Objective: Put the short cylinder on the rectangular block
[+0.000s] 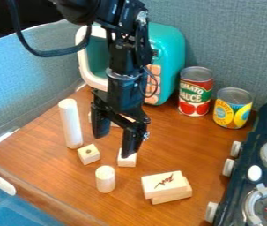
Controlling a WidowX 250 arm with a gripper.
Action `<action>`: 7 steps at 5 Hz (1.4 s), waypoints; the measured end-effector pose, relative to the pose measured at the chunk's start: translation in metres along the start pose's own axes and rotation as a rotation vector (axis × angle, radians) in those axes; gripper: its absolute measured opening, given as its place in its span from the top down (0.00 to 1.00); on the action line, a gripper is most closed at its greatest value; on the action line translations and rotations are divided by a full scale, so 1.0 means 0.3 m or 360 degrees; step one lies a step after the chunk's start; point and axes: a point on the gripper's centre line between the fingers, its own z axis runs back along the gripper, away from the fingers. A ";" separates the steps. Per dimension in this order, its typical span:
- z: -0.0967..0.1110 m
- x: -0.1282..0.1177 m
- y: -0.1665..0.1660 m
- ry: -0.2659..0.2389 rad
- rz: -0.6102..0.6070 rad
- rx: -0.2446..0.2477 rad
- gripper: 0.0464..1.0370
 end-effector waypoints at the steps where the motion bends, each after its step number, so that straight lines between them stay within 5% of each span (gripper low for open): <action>1: -0.039 -0.007 -0.004 0.0060 0.0000 -0.0014 0.04; 3: -0.201 -0.072 0.054 0.0358 0.0098 -0.0064 0.04; 4: -0.216 -0.077 0.084 0.0405 0.0167 -0.0053 0.09; 5: -0.231 -0.076 0.083 0.0374 0.0182 -0.0050 0.40; 6: -0.229 -0.077 0.073 0.0318 0.0244 -0.0039 0.53; 7: -0.163 -0.069 0.066 0.0184 0.0269 -0.0043 0.53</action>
